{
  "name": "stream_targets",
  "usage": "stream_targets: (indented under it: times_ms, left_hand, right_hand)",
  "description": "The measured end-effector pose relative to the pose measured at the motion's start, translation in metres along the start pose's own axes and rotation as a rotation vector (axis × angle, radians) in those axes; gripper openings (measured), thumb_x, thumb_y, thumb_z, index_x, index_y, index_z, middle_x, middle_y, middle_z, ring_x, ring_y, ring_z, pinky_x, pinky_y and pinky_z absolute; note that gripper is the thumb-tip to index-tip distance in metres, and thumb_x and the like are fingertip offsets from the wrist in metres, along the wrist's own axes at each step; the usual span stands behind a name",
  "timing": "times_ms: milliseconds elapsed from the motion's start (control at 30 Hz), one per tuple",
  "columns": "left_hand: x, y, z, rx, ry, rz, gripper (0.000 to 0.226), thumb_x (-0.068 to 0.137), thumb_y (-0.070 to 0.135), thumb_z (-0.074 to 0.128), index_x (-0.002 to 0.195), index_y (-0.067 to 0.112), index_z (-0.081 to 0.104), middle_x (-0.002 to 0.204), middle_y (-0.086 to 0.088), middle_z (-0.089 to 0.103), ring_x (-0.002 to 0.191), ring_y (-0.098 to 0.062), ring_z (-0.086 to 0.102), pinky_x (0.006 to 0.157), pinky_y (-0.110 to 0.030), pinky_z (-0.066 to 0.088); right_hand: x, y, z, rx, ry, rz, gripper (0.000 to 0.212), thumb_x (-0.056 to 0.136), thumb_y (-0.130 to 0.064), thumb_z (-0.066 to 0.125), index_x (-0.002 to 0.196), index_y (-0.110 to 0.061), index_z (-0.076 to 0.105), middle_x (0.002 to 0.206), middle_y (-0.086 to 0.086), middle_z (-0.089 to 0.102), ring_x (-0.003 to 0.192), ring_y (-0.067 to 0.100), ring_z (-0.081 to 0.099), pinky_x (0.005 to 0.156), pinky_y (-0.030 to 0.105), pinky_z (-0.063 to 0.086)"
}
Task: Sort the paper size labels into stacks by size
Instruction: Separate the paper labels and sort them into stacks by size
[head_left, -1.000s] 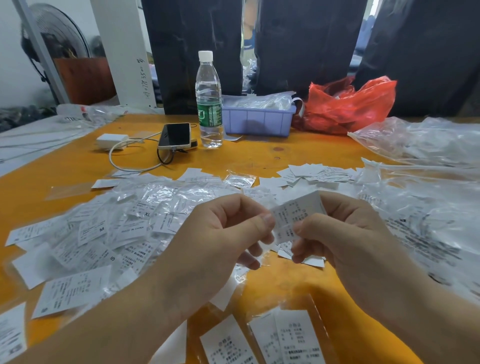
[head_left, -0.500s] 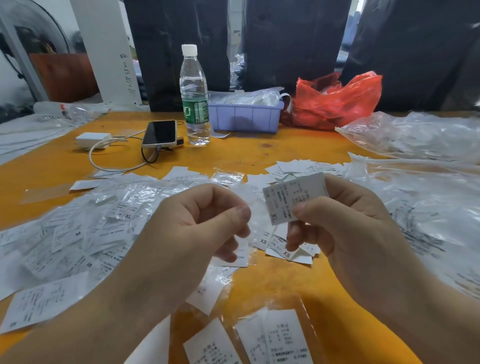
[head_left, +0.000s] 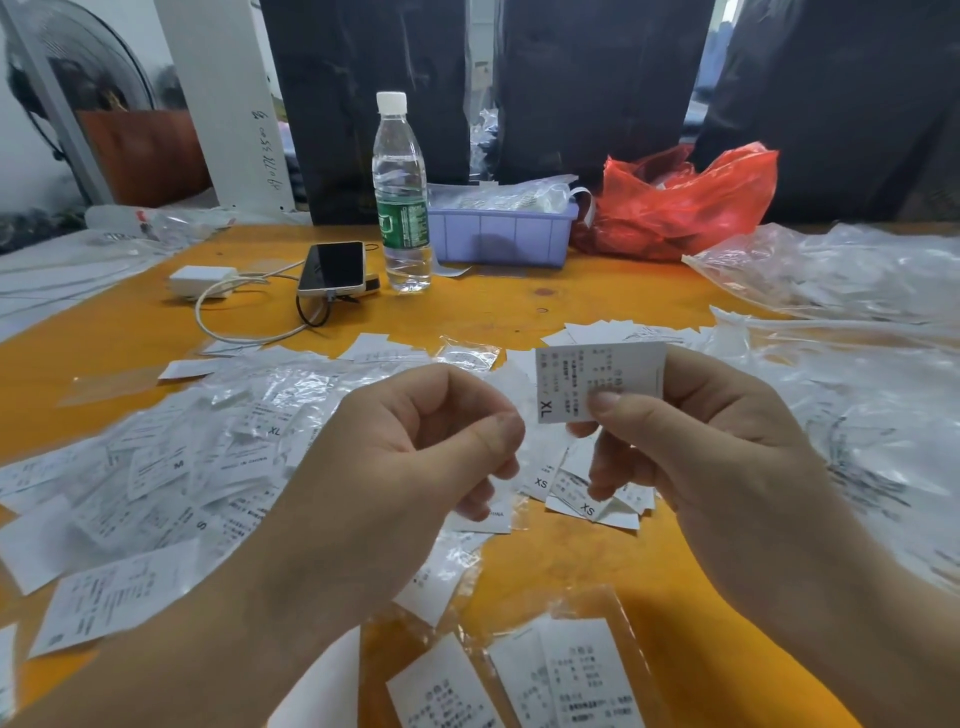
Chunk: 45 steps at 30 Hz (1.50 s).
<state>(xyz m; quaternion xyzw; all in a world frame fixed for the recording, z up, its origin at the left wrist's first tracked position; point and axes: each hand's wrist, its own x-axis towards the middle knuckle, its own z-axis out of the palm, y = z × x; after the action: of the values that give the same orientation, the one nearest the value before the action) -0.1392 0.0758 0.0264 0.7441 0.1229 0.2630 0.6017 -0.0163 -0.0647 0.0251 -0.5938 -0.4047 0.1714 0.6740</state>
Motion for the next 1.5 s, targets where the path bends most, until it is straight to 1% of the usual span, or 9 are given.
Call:
stream_targets:
  times_ms: [400,600,733,900,1133,1233,1367,1433,1500]
  left_hand:
    - [0.0012,-0.0024,0.0009,-0.034,-0.021,-0.016,0.011,0.075,0.032,0.067,0.076,0.023,0.072,0.065,0.0,0.069,0.054,-0.009,0.06,0.054,-0.021,0.053]
    - [0.001,-0.0068,0.0053,-0.067,-0.039,-0.049,0.012,0.074,0.032,0.068,0.074,0.02,0.071,0.062,0.0,0.068,0.053,-0.009,0.06,0.054,-0.023,0.053]
    - [0.0005,-0.0067,0.0073,-0.086,-0.042,-0.071,0.018,0.076,0.036,0.08,0.074,0.019,0.073,0.061,-0.001,0.067,0.052,-0.01,0.059,0.054,-0.024,0.054]
    - [-0.0038,-0.0032,0.0038,-0.086,-0.018,-0.032,0.011,0.071,0.031,0.07,0.073,0.02,0.072,0.061,0.0,0.067,0.054,-0.009,0.06,0.054,-0.021,0.053]
    - [-0.004,-0.0003,0.0027,-0.055,0.027,-0.001,0.011,0.067,0.031,0.071,0.073,0.022,0.073,0.06,-0.003,0.068,0.051,-0.011,0.061,0.053,-0.022,0.054]
    - [-0.0023,0.0006,0.0031,-0.079,0.018,-0.016,0.014,0.07,0.03,0.083,0.072,0.02,0.073,0.058,-0.003,0.066,0.05,-0.012,0.059,0.051,-0.022,0.053]
    - [-0.0028,0.0004,0.0025,-0.092,0.002,-0.033,0.015,0.07,0.029,0.084,0.07,0.02,0.073,0.057,-0.003,0.065,0.049,-0.012,0.058,0.051,-0.023,0.053]
    - [-0.0034,-0.0019,0.0023,-0.084,-0.013,-0.028,0.007,0.07,0.028,0.076,0.071,0.021,0.073,0.058,-0.002,0.066,0.05,-0.011,0.058,0.052,-0.022,0.052]
    - [-0.0029,-0.0034,0.0022,-0.076,-0.023,-0.026,0.007,0.07,0.028,0.07,0.073,0.022,0.073,0.059,-0.002,0.067,0.05,-0.01,0.059,0.052,-0.021,0.052]
  right_hand:
    - [-0.0009,0.0047,0.0042,-0.039,-0.081,-0.004,0.02,0.078,-0.02,0.062,0.089,-0.025,0.077,0.074,0.008,0.068,0.057,0.016,0.059,0.054,0.029,0.052]
    - [-0.0028,0.0048,0.0049,-0.086,-0.097,0.0,0.019,0.076,-0.018,0.059,0.086,-0.019,0.075,0.076,0.016,0.067,0.057,0.018,0.058,0.056,0.032,0.053]
    - [-0.002,0.0044,0.0027,-0.094,-0.064,-0.005,0.019,0.076,-0.02,0.058,0.085,-0.021,0.075,0.074,0.019,0.065,0.057,0.018,0.058,0.057,0.033,0.053]
    - [-0.0011,0.0067,0.0016,-0.081,-0.056,0.024,0.019,0.076,-0.021,0.058,0.085,-0.017,0.074,0.073,0.016,0.066,0.056,0.016,0.058,0.057,0.031,0.052]
    - [-0.002,0.0076,0.0036,-0.052,-0.044,0.031,0.019,0.077,-0.02,0.057,0.083,-0.022,0.075,0.07,0.006,0.066,0.055,0.015,0.057,0.056,0.028,0.051]
    - [-0.0017,0.0073,0.0024,-0.028,0.021,0.015,0.018,0.077,-0.021,0.057,0.084,-0.021,0.074,0.07,0.009,0.065,0.055,0.016,0.057,0.057,0.032,0.051]
    - [-0.001,0.0077,0.0026,-0.003,0.031,0.036,0.019,0.078,-0.023,0.058,0.088,-0.024,0.074,0.069,0.002,0.066,0.054,0.016,0.058,0.055,0.029,0.051]
    - [-0.0012,0.0087,0.0047,-0.002,0.004,0.048,0.02,0.078,-0.023,0.059,0.089,-0.024,0.075,0.069,0.002,0.065,0.054,0.016,0.058,0.055,0.027,0.05]
    - [-0.0018,0.0087,0.0056,0.009,-0.016,0.051,0.02,0.078,-0.023,0.059,0.089,-0.023,0.075,0.069,0.003,0.065,0.054,0.016,0.058,0.054,0.027,0.05]
